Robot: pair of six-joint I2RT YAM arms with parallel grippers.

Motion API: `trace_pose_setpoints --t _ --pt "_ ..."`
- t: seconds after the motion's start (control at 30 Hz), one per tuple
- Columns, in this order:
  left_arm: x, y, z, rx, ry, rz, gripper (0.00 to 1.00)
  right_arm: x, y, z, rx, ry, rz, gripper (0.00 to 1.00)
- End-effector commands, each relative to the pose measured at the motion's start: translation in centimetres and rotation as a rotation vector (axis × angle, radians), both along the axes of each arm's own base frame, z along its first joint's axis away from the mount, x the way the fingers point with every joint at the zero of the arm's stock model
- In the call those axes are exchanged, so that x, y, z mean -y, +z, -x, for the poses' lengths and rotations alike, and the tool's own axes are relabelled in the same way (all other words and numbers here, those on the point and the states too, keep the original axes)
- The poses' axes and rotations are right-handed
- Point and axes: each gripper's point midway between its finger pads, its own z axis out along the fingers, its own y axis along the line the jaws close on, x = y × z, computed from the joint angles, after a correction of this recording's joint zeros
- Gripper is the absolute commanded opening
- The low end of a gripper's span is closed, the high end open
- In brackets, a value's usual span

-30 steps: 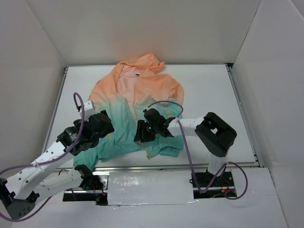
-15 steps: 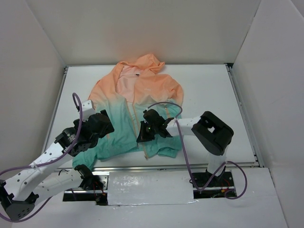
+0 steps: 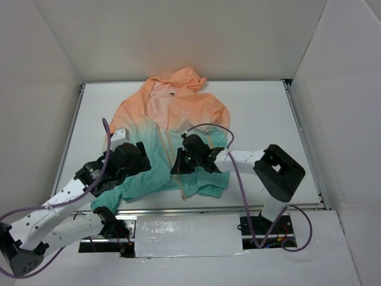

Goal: Zip up the jacket

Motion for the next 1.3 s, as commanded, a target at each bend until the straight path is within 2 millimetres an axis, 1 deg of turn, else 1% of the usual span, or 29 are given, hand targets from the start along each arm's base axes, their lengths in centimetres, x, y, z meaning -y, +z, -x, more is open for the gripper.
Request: trace_pose_setpoints --t 0.0,0.03,0.07,0.1,0.13,0.17,0.2,0.23,0.27,0.3,0.37,0.47,0.57,0.6,0.63,0.67,0.7,0.83,0.87,0.93,0.97,1.03,1.1,1.2,1.27 --pt "4.0 -1.4 0.5 -0.057 -0.128 0.133 0.99 -1.2 4.2 -0.3 0.085 -0.005 -0.07 0.0" --pt "4.9 -2.1 0.6 -0.085 -0.145 0.16 0.99 -1.4 4.6 -0.2 0.1 -0.01 -0.065 0.0" --pt "6.3 -3.4 1.5 -0.14 -0.203 0.206 0.99 -1.4 4.8 0.0 0.101 -0.014 -0.054 0.0" --pt "7.7 -3.4 1.1 -0.13 -0.233 0.255 0.98 -2.1 5.7 0.1 0.12 -0.005 -0.063 0.0" --pt "8.6 -4.3 1.8 -0.169 -0.269 0.293 0.97 -1.8 5.5 0.1 0.125 -0.021 -0.029 0.0" --pt "9.1 -4.6 1.9 -0.176 -0.28 0.314 0.97 -1.9 5.8 0.1 0.134 -0.026 -0.024 0.0" --pt "9.7 -4.3 1.7 -0.161 -0.292 0.345 0.97 -2.1 6.2 0.1 0.147 -0.026 -0.025 0.0" --pt "9.9 -4.4 1.8 -0.164 -0.294 0.359 0.97 -2.2 6.4 0.1 0.152 -0.027 -0.024 0.0" --pt "9.9 -4.7 1.9 -0.166 -0.295 0.365 0.97 -2.2 6.5 0.4 0.159 -0.023 -0.02 0.0" --pt "10.0 -4.3 1.9 -0.148 -0.299 0.383 0.96 -2.2 6.6 0.5 0.162 -0.023 -0.022 0.0" --pt "10.2 -4.5 2.1 -0.147 -0.308 0.398 0.94 -2.3 6.9 0.8 0.171 -0.017 -0.035 0.0" --pt "10.4 -4.8 2.3 -0.148 -0.314 0.421 0.89 -2.0 7.1 1.2 0.182 -0.017 -0.046 0.0" --pt "10.3 -5.4 2.5 -0.164 -0.308 0.419 0.81 -1.9 7.3 1.3 0.192 -0.018 -0.047 0.0" --pt "10.4 -5.6 2.5 -0.165 -0.311 0.42 0.76 -1.9 7.3 1.3 0.197 -0.024 -0.044 0.0" --pt "10.3 -5.8 2.5 -0.168 -0.303 0.422 0.75 -1.8 7.5 1.1 0.204 -0.029 -0.048 0.0" --pt "10.3 -5.9 2.6 -0.17 -0.301 0.423 0.7 -1.6 7.4 1.1 0.202 -0.032 -0.045 0.0" --pt "10.2 -6.1 2.6 -0.173 -0.298 0.42 0.68 -1.6 7.4 1.1 0.207 -0.036 -0.041 0.0" --pt "9.7 -7.0 2.7 -0.179 -0.278 0.413 0.64 -1.6 7.3 1.2 0.204 -0.032 -0.047 0.0" --pt "9.7 -7.1 2.7 -0.178 -0.277 0.415 0.62 -1.6 7.2 1.4 0.202 -0.026 -0.046 0.0" --pt "9.7 -7.2 2.8 -0.177 -0.276 0.416 0.59 -1.6 7.2 1.3 0.201 -0.024 -0.046 0.0" --pt "9.7 -7.3 2.8 -0.176 -0.276 0.418 0.55 -1.6 7.1 1.4 0.202 -0.021 -0.045 0.0" --pt "9.6 -7.3 2.8 -0.173 -0.277 0.416 0.54 -1.6 7.1 1.4 0.201 -0.019 -0.043 0.0" --pt "9.6 -7.3 2.7 -0.165 -0.282 0.416 0.5 -1.7 7.2 1.4 0.202 -0.016 -0.047 0.0" --pt "9.6 -7.4 2.6 -0.159 -0.283 0.415 0.51 -1.8 7.0 1.5 0.2 -0.012 -0.049 0.0" --pt "9.6 -7.4 2.6 -0.16 -0.282 0.414 0.6 -1.7 6.8 1.5 0.199 -0.011 -0.041 0.0"
